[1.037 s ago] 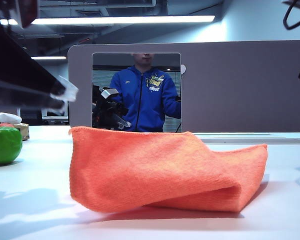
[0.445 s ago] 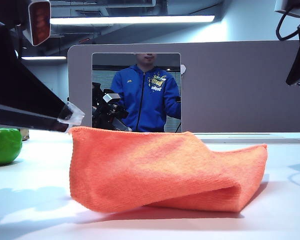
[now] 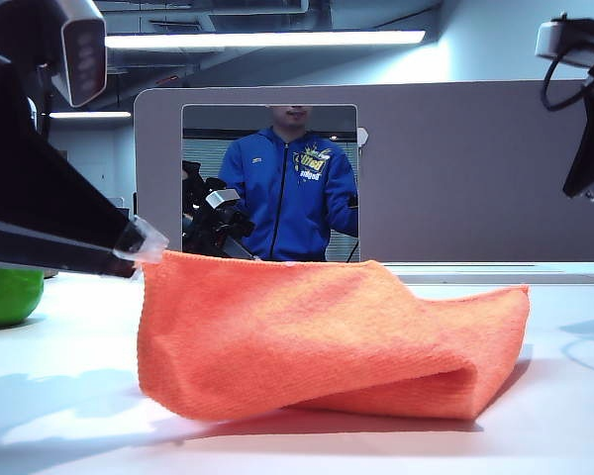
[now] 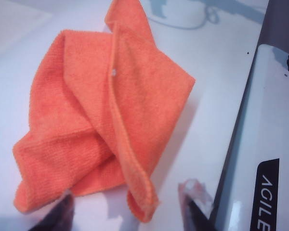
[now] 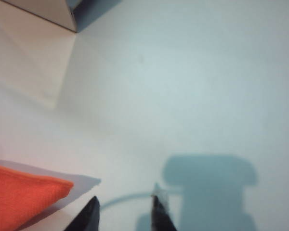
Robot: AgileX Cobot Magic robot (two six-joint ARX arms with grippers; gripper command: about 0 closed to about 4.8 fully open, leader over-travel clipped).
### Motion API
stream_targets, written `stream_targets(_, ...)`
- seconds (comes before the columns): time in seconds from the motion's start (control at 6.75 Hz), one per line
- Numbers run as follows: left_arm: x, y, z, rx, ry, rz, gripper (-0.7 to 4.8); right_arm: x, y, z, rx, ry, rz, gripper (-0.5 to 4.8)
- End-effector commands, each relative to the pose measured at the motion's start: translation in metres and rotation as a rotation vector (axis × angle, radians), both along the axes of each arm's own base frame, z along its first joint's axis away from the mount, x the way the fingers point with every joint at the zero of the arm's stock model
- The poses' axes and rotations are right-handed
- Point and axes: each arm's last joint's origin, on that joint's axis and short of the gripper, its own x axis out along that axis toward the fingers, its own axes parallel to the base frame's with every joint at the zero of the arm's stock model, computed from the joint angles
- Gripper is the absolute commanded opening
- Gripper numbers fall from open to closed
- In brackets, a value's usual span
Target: Pick up the cloth from the table and use it to cover the mirror.
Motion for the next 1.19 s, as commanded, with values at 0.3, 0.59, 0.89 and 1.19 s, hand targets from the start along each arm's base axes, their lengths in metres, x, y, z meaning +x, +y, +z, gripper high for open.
stream_targets(0.3, 0.021, -0.011, -0.018, -0.011, -0.007, -0.033, 2.86, 0.010, 0.001, -0.008, -0.003, 0.015, 0.001, 1.40)
stream_targets(0.59, 0.024, -0.014, -0.020, -0.031, -0.020, -0.047, 1.55, 0.010, 0.001, -0.008, -0.004, 0.012, 0.001, 1.40)
stream_targets(0.89, 0.024, -0.014, -0.020, -0.030, -0.023, -0.045, -0.06, 0.021, 0.001, -0.018, -0.023, 0.014, 0.028, 2.16)
stream_targets(1.19, 0.025, -0.014, -0.020, -0.028, -0.024, -0.042, -0.06, 0.030, 0.003, -0.037, -0.043, 0.079, 0.075, 2.81)
